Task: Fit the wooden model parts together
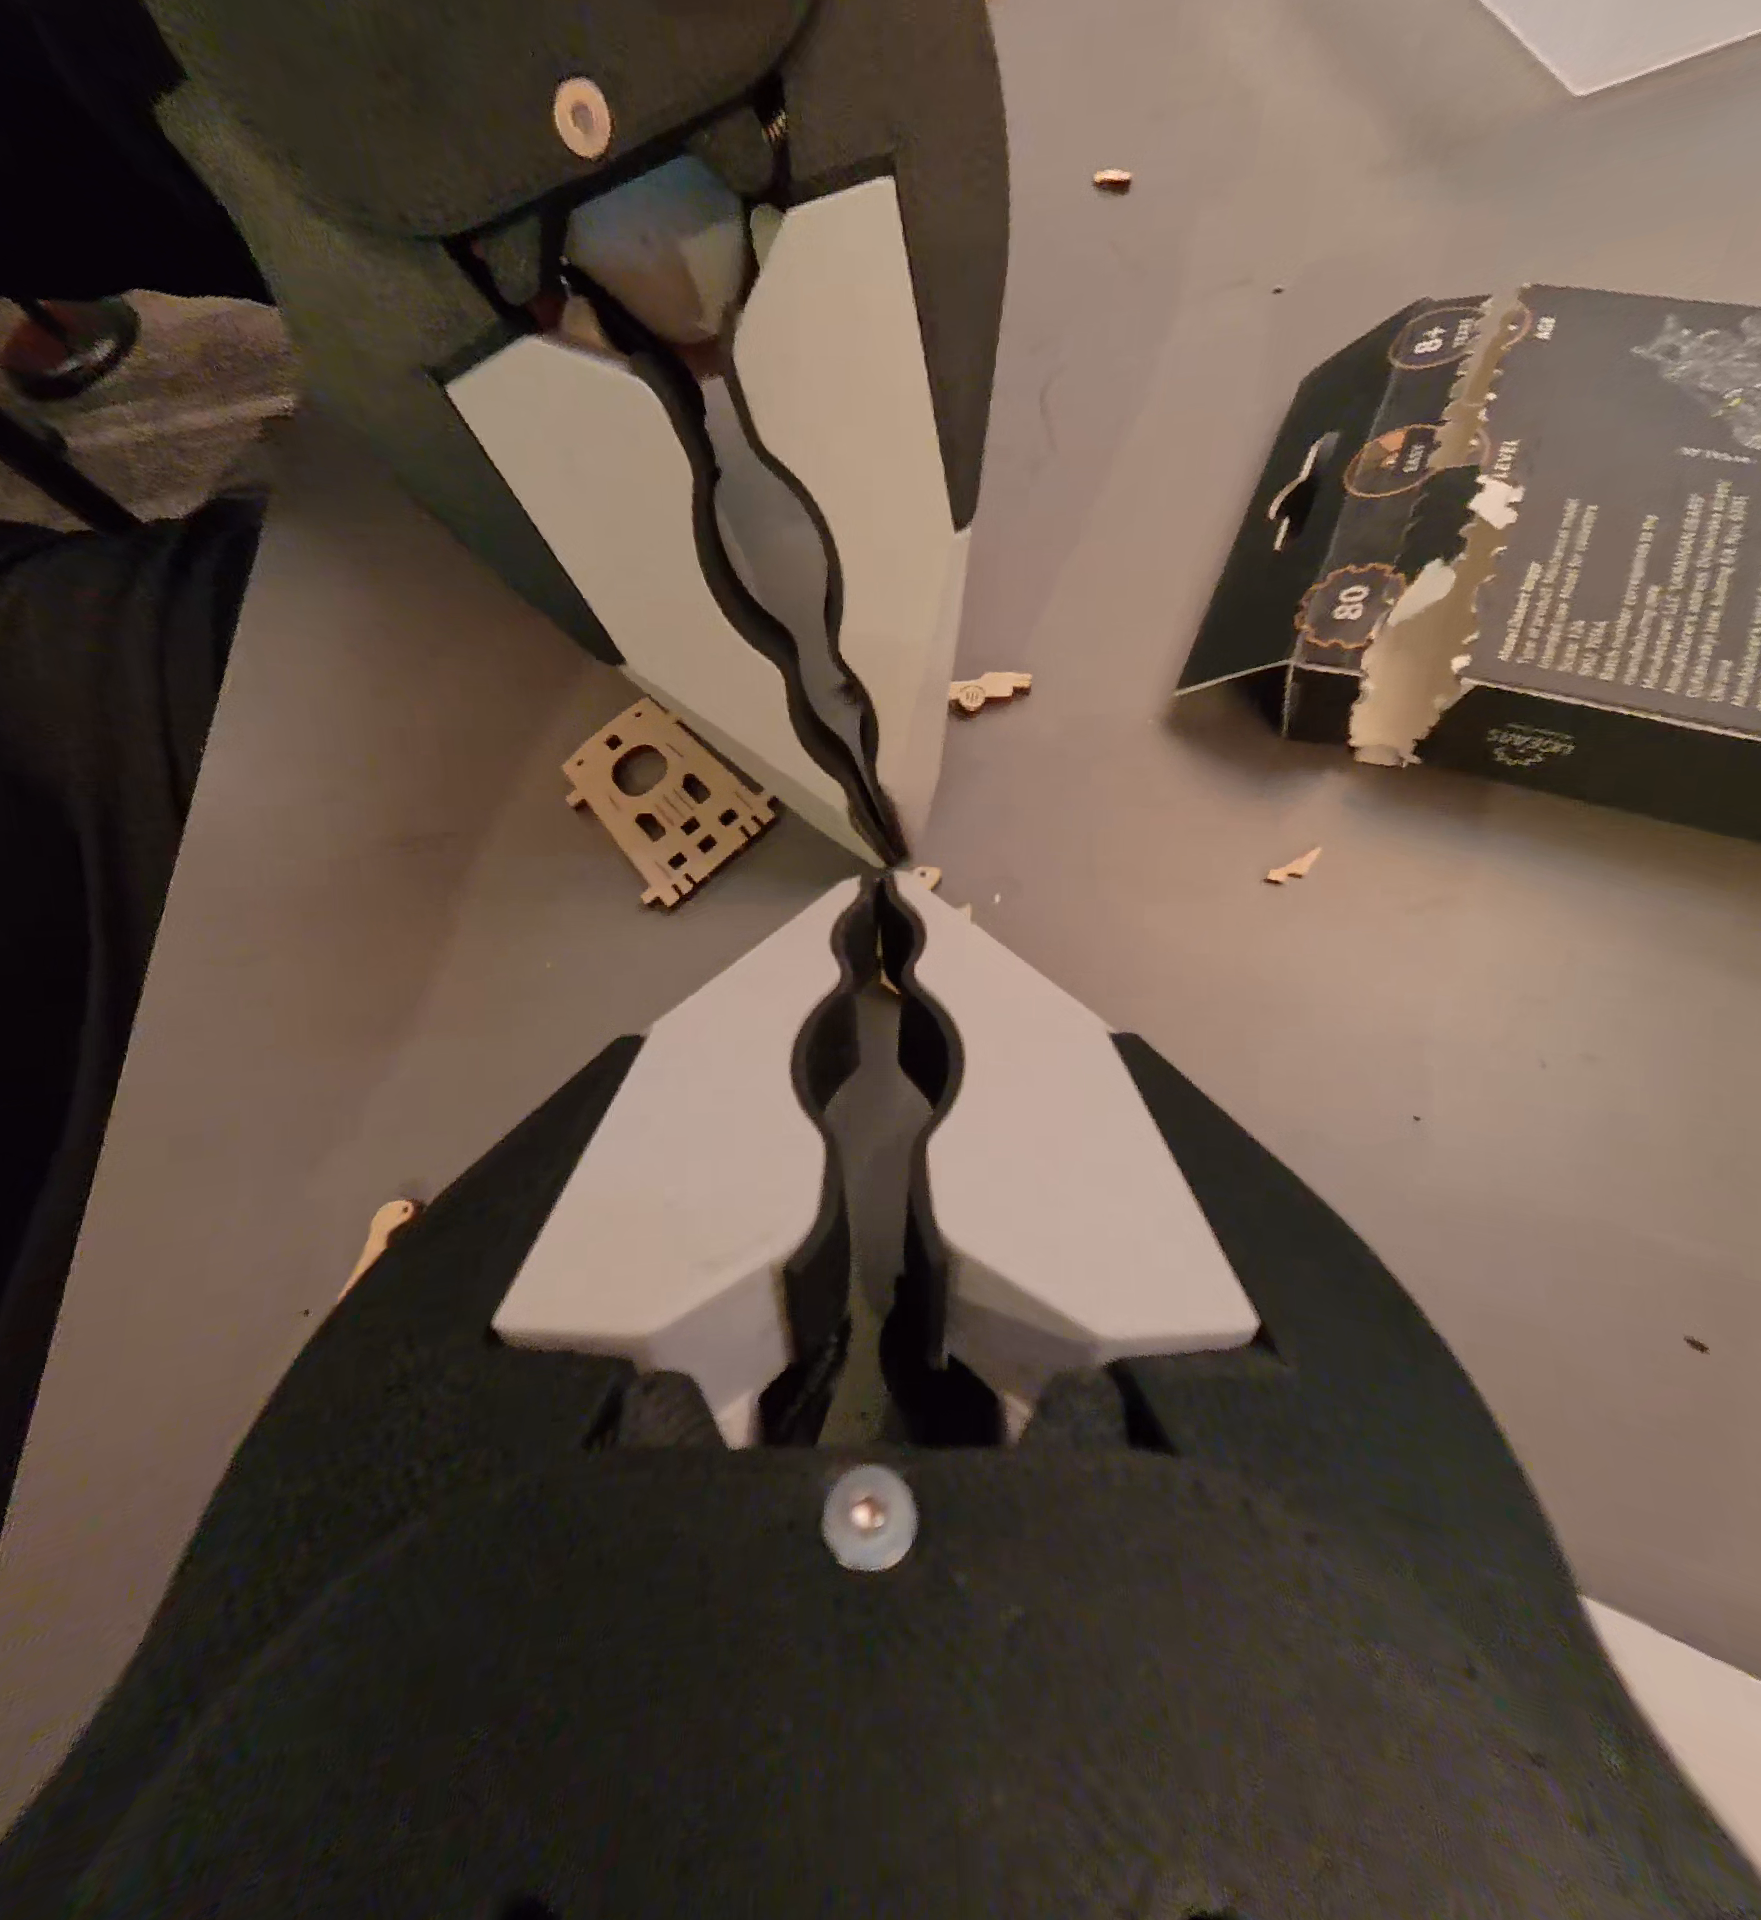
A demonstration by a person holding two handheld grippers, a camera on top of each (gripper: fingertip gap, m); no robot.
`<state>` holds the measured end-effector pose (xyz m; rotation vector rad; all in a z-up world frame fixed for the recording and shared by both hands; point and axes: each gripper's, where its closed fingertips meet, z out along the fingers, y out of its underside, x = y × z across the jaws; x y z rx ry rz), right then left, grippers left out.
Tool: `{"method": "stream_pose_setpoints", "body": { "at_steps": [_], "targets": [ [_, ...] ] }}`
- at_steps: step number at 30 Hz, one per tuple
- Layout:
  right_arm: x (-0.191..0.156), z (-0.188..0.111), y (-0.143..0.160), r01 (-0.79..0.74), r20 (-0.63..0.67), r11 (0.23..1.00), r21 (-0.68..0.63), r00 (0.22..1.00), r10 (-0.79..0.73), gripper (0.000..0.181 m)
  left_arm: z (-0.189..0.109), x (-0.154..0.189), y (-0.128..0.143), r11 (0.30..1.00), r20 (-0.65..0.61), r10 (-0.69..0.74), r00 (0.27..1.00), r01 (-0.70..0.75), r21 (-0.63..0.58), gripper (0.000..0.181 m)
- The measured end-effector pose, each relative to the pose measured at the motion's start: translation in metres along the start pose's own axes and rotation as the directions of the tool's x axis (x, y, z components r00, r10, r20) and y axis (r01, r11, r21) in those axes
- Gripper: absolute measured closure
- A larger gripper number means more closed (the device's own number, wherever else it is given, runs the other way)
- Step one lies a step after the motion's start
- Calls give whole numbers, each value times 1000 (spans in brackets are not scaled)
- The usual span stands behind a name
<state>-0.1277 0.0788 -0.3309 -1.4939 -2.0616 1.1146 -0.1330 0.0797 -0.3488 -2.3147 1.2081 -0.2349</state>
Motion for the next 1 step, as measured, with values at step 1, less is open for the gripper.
{"method": "stream_pose_setpoints", "body": {
  "at_steps": [1],
  "targets": [
    [-1, 0, 2, 7, 2, 1000, -11, 1000, -7, 181, 0, 0, 0, 1000, -2, -7, 1000, 7, 10, 178]
  ]
}}
